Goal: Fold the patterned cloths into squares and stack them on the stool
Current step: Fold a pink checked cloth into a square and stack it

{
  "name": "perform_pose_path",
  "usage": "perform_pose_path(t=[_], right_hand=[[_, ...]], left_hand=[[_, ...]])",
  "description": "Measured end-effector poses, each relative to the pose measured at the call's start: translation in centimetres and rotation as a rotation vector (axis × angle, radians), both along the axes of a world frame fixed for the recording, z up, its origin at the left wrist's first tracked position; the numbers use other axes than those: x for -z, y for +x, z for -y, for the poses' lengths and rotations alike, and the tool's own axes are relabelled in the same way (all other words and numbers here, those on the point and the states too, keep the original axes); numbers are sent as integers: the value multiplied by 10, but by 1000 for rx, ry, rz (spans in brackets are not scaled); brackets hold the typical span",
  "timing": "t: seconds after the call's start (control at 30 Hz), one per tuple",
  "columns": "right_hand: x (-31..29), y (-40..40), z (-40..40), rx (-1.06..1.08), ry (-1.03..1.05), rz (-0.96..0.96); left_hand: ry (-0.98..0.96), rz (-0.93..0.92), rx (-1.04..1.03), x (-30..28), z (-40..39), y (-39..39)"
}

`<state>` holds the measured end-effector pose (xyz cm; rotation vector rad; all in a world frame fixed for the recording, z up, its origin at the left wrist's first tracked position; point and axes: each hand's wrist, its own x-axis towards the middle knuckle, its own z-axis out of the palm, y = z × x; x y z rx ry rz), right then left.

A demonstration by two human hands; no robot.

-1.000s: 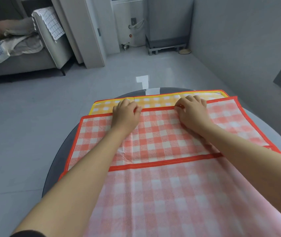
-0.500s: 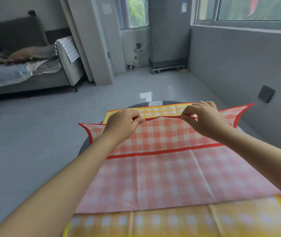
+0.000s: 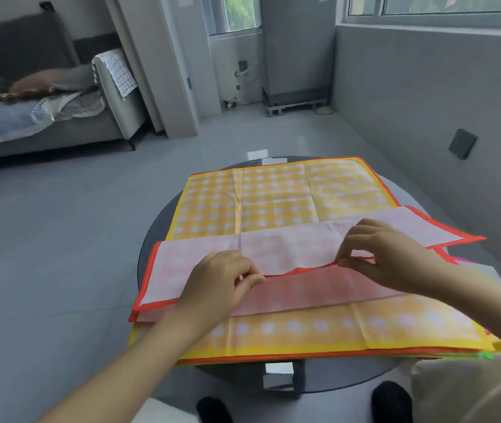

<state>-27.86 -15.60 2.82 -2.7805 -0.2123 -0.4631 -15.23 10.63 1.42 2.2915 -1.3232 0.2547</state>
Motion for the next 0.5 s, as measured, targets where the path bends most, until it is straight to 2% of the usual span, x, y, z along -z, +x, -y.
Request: perform_pose_path(t=[0.17,0.5], right_hand=[[22,-12,-3,-4,25,-158],[28,-12,-6,18,58,-321]], left_hand=[[108,40,103,19,-4,-6],[213,-152,117,21,-5,-2]])
